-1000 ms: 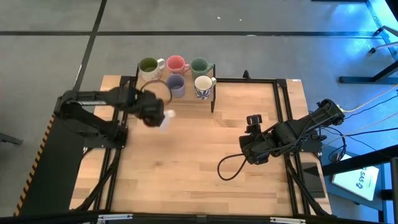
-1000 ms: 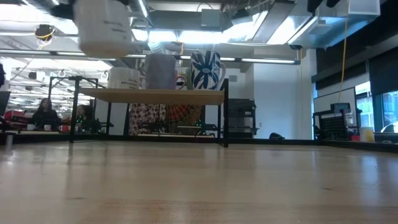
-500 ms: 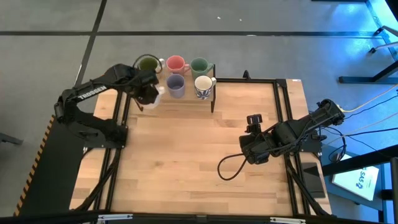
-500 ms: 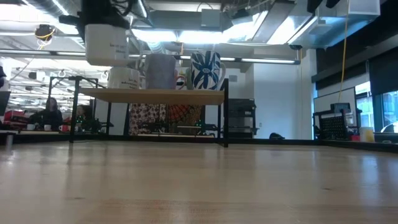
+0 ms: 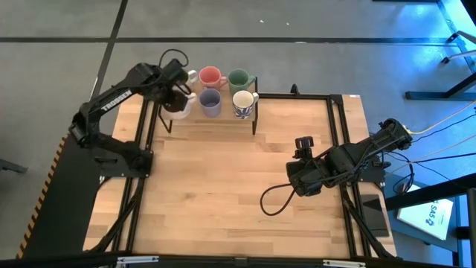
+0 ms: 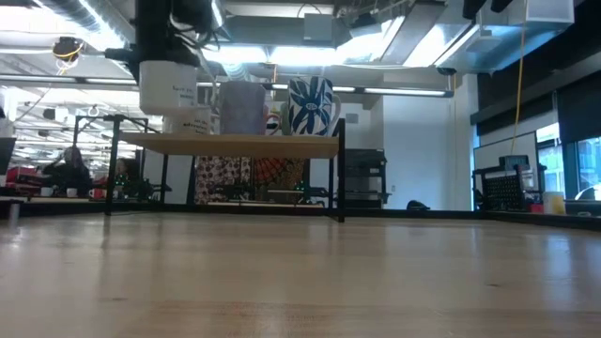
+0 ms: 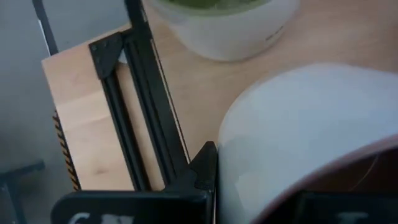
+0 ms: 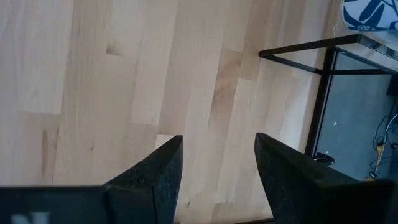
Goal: Place coffee mugs
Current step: Put the white pink mug on the shelf, then return to Home Position
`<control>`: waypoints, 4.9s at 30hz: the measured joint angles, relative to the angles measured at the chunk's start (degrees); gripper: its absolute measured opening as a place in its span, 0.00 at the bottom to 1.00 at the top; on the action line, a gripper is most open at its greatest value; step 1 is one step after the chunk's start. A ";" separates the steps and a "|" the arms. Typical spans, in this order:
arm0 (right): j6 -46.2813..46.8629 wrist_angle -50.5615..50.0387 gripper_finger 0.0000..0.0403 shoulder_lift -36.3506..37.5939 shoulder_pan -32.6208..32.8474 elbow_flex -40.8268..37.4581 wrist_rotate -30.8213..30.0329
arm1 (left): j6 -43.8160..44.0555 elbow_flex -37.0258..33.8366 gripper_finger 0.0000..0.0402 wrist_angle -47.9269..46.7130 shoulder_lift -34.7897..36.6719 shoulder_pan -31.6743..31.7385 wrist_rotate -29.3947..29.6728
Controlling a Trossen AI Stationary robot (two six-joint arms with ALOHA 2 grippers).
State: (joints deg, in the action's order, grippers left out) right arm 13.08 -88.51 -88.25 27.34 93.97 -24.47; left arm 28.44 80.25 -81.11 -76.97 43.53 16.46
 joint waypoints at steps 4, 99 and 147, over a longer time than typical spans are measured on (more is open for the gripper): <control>0.04 0.00 0.46 0.00 -0.01 0.00 0.00 | -3.64 0.00 0.03 2.21 -2.85 1.95 -1.12; -37.44 36.13 0.46 49.51 -19.64 -12.70 3.04 | -12.96 -12.06 0.41 46.67 41.76 -2.50 -45.03; -20.62 54.08 0.46 88.01 -19.51 -69.06 -8.06 | 0.07 -79.76 0.41 111.77 59.08 -46.15 -12.36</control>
State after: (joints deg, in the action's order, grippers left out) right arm -7.54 -34.43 -0.24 7.84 24.91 -32.53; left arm 28.51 0.49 30.66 -17.89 -2.62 4.10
